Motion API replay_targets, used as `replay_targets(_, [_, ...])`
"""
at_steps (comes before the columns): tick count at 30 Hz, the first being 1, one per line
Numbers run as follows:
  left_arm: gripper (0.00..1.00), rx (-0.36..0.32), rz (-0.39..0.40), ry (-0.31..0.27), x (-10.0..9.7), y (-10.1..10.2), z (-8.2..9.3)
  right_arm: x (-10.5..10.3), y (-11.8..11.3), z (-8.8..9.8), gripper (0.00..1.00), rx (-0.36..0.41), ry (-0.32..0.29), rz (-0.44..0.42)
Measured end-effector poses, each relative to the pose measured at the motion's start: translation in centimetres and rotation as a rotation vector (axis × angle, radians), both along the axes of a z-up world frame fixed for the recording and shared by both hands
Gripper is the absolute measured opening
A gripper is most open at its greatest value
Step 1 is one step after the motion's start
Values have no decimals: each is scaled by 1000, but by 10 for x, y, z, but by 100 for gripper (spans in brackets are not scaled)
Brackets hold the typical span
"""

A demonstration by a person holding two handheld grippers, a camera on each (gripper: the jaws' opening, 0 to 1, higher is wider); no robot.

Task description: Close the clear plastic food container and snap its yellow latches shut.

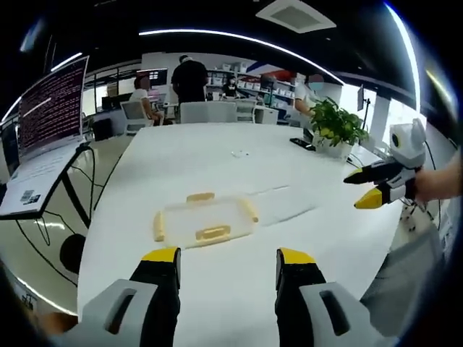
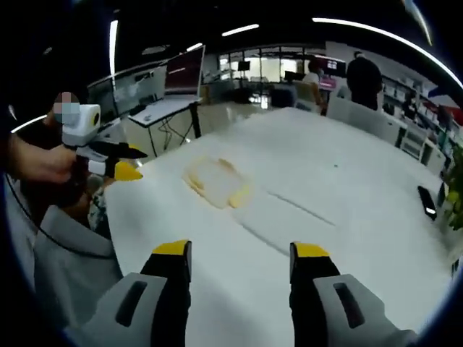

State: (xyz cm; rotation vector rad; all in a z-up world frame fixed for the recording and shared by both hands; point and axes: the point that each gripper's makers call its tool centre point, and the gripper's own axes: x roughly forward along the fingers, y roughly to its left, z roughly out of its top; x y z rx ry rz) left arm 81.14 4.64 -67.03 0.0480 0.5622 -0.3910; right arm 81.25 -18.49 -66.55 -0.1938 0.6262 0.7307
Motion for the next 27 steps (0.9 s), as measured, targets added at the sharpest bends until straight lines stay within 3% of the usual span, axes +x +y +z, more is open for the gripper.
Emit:
replay_targets(6, [48, 39, -25, -4, 13, 11, 0, 22, 15, 6, 51, -21, -34, 71])
replay_targets(20, [48, 97, -115, -1, 43, 19, -4, 60, 52, 5, 50, -72, -43, 207])
replay_targets(27, [48, 137, -161, 32, 52, 27, -15, 73, 75, 0, 49, -92, -45, 278])
